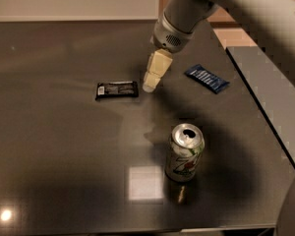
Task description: Move rxbar chocolate near 7up can
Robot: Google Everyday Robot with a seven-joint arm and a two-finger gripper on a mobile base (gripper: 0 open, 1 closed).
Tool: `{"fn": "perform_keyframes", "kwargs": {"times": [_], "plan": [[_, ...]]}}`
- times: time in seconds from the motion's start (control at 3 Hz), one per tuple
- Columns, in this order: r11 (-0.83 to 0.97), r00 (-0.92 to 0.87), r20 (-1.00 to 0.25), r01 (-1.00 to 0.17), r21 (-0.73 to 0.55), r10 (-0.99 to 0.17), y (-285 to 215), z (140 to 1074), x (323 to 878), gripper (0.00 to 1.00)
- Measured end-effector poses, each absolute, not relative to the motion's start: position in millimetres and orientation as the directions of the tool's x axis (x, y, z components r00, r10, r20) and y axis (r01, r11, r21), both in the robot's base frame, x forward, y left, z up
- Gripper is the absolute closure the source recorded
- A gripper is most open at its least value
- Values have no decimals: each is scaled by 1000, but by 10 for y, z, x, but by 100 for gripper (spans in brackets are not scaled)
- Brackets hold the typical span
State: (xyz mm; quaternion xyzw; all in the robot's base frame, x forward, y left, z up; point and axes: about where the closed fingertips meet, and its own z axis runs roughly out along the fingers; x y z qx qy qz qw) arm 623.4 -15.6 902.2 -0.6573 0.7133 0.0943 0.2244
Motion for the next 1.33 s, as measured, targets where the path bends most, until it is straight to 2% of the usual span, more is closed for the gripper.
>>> {"fn": "perform_keyframes", "kwargs": {"times": [0.67, 1.33], "plan": [[101, -28, -463, -986, -134, -886, 173, 8611, 6483, 0], [20, 3, -459, -999, -45, -888, 551, 8140, 6424, 0]]}}
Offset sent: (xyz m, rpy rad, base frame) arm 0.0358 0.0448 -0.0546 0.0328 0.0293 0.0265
